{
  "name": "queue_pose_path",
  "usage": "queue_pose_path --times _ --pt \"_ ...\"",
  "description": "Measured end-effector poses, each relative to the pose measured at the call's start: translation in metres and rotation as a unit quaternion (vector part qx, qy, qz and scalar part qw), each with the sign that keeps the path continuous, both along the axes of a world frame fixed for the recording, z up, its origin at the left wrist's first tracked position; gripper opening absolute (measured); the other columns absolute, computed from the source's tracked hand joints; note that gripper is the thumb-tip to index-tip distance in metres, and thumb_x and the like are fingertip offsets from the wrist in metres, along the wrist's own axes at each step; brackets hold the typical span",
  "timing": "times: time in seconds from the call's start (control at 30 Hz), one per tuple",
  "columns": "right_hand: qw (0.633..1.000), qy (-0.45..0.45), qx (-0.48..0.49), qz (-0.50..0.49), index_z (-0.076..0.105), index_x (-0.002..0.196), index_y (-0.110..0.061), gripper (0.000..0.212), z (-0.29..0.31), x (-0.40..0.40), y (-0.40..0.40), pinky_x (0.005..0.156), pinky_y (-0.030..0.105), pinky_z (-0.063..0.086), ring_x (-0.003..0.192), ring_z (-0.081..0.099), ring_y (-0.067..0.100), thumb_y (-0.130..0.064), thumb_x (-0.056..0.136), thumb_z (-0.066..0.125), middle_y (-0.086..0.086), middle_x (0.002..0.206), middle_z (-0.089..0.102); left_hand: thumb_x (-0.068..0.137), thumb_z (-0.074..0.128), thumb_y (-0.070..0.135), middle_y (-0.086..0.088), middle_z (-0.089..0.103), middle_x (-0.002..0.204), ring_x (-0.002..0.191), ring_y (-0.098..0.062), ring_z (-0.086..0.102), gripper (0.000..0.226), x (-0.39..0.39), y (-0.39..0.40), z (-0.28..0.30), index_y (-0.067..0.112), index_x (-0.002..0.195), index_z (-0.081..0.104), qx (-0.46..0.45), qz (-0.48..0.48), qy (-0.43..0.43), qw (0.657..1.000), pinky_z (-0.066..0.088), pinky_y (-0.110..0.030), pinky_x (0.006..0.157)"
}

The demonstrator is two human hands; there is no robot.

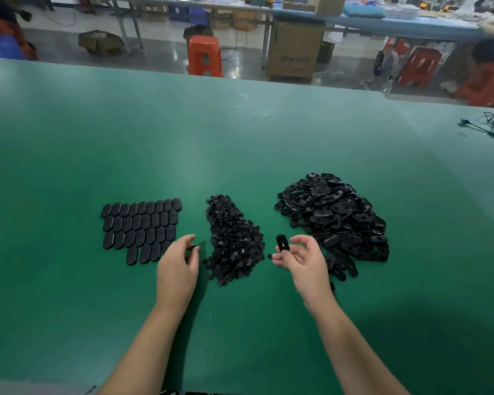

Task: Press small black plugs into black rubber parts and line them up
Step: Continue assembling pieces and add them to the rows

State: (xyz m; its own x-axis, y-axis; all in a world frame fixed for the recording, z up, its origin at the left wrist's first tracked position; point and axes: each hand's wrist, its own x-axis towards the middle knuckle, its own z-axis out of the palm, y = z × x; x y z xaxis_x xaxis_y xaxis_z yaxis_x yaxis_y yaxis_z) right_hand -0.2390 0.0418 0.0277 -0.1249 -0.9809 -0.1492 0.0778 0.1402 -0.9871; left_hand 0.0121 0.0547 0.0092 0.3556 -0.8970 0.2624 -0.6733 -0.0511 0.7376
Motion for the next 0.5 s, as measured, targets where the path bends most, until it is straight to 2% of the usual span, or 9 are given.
queue_pose_path --times 0.1,0.23,0.33,0.43,0.5 --pt "1.000 0.013 -0.007 -0.012 0.061 0.119 -0.020 0.030 -0.010 0.007 0.001 0.080 0.024 0.060 0.088 0.076 0.018 0.002 0.099 0.057 0.004 0.095 0.077 0.093 0.066 0.004 -0.002 0.072 0.102 0.087 -0.011 0.062 0.019 0.001 0.001 0.001 0.007 0.112 0.071 -0.006 0.001 -0.007 1.000 0.048 -0.024 0.082" --pt "0.999 0.006 -0.004 -0.034 0.068 0.105 -0.015 0.017 -0.018 0.011 0.003 0.074 0.028 0.061 0.084 0.076 0.021 -0.004 0.101 0.057 -0.001 0.092 0.077 0.093 0.067 0.006 0.008 0.071 0.090 0.076 -0.003 0.061 0.016 0.001 0.003 0.005 0.015 0.104 0.073 -0.012 -0.002 0.014 1.000 0.046 -0.019 0.069" --pt "1.000 0.004 -0.010 -0.026 0.064 0.102 -0.010 0.008 -0.018 0.009 0.005 0.070 0.030 0.061 0.081 0.076 0.026 -0.009 0.103 0.056 0.004 0.094 0.077 0.093 0.068 0.007 0.013 0.070 0.089 0.081 0.001 0.063 0.016 0.000 0.006 0.007 0.017 0.103 0.074 -0.021 -0.004 0.033 0.999 0.045 -0.010 0.070" --pt "1.000 0.020 -0.017 0.000 0.056 0.103 -0.009 0.002 -0.019 0.009 0.005 0.070 0.037 0.062 0.078 0.076 0.028 -0.011 0.103 0.054 0.006 0.093 0.078 0.092 0.068 0.008 0.011 0.069 0.093 0.086 0.001 0.062 0.015 -0.005 0.006 0.010 0.017 0.104 0.074 -0.034 -0.008 0.034 0.999 0.049 -0.019 0.078" --pt "0.999 0.035 -0.022 0.010 0.053 0.104 -0.013 0.003 -0.021 0.009 0.006 0.073 0.044 0.062 0.078 0.076 0.027 -0.011 0.103 0.053 0.005 0.092 0.078 0.094 0.067 0.011 0.011 0.070 0.090 0.081 -0.001 0.063 0.015 -0.013 0.006 0.015 0.021 0.103 0.074 -0.035 -0.005 0.074 0.997 0.049 -0.021 0.075"
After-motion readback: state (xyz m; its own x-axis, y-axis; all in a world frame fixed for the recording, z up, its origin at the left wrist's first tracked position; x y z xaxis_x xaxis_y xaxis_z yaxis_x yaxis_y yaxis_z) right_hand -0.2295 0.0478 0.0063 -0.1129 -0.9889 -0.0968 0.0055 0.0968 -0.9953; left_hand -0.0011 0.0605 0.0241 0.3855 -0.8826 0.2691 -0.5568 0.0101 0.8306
